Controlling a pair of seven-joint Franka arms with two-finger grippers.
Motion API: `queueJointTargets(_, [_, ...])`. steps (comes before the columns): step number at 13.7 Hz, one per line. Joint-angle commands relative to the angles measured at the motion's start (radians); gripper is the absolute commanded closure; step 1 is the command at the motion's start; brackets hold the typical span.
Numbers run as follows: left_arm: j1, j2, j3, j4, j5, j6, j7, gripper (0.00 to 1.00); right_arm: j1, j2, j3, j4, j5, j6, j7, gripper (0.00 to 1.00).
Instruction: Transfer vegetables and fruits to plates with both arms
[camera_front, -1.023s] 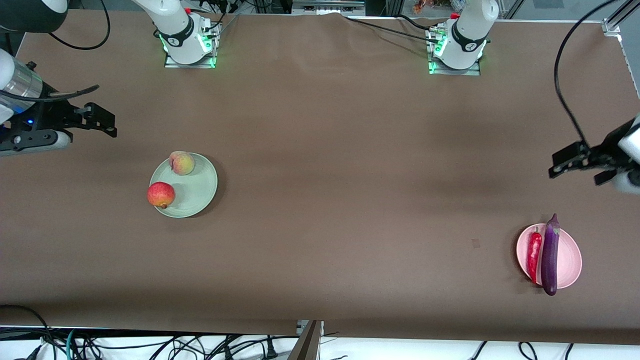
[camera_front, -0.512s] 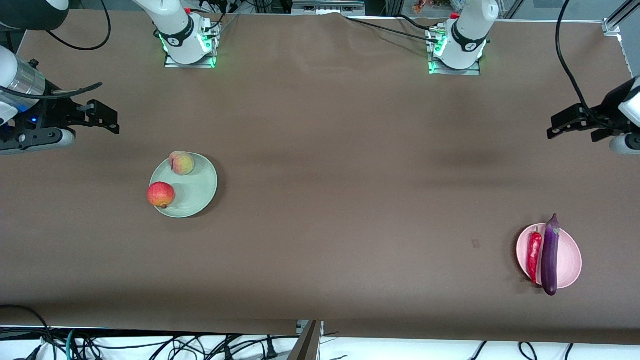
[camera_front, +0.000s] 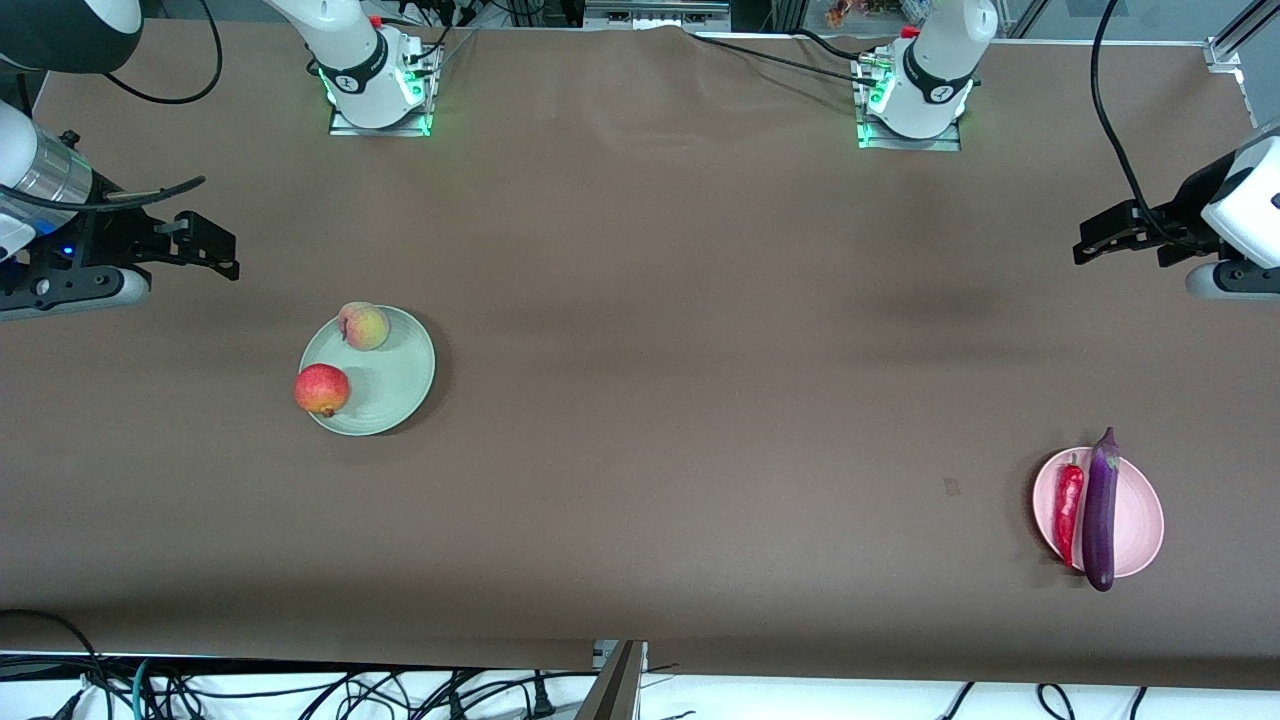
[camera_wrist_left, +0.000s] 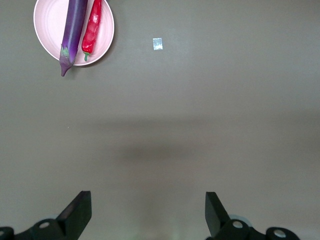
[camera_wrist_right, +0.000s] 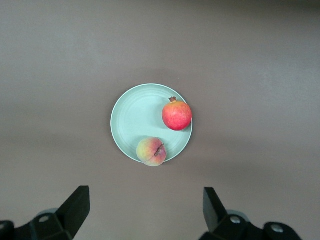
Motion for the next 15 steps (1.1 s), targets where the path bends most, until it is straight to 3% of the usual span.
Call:
queueJointTargets(1, [-0.002,0.002,-0.005,0.009,0.006,0.011,-0.015,0.00,-0.006,0.008,0.005,0.025,0.004,-0.004,-0.009,0.00])
queueJointTargets(15, [0.010,0.009,0.004,0.010,0.003,0.011,-0.014,0.00,-0.004,0.008,0.005,0.024,0.005,-0.004,-0.009,0.00])
